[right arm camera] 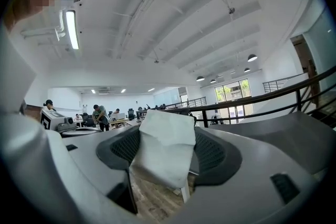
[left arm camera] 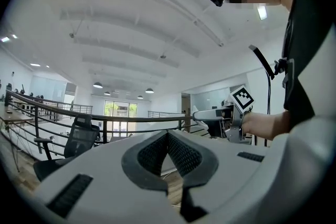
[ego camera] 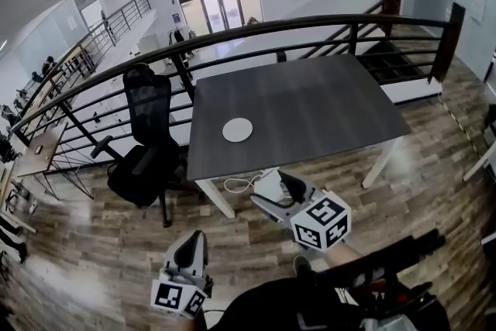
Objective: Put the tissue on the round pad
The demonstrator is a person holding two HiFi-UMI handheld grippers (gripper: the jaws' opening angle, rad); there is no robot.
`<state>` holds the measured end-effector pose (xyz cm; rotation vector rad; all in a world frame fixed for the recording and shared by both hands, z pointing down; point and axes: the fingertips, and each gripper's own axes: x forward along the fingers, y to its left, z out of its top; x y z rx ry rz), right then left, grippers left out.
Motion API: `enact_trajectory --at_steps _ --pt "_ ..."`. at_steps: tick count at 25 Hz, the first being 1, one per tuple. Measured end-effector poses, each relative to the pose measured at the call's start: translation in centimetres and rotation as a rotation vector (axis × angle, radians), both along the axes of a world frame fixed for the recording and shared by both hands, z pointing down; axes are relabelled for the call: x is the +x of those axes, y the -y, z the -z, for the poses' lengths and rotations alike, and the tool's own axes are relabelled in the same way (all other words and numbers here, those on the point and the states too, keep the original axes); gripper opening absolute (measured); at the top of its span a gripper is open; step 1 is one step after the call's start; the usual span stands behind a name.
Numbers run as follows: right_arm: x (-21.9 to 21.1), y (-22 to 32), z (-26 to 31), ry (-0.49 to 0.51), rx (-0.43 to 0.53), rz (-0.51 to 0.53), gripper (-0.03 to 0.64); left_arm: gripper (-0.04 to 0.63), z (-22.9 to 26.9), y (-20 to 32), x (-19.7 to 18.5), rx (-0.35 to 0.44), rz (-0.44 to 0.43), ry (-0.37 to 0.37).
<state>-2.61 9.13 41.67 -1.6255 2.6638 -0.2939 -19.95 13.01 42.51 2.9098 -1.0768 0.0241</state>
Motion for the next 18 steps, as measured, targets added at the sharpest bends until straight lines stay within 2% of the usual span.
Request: enact_trajectory --at_steps 14,18 --pt "3.8 5.8 -0.7 0.025 -0.011 0.102 0.328 0.005 -0.2 3.8 4.0 -0.011 0.116 0.020" --pt "5.7 7.4 -1.1 0.036 -0.015 0.121 0.328 0.005 -0.6 5.2 5.8 -0.015 0.135 0.052"
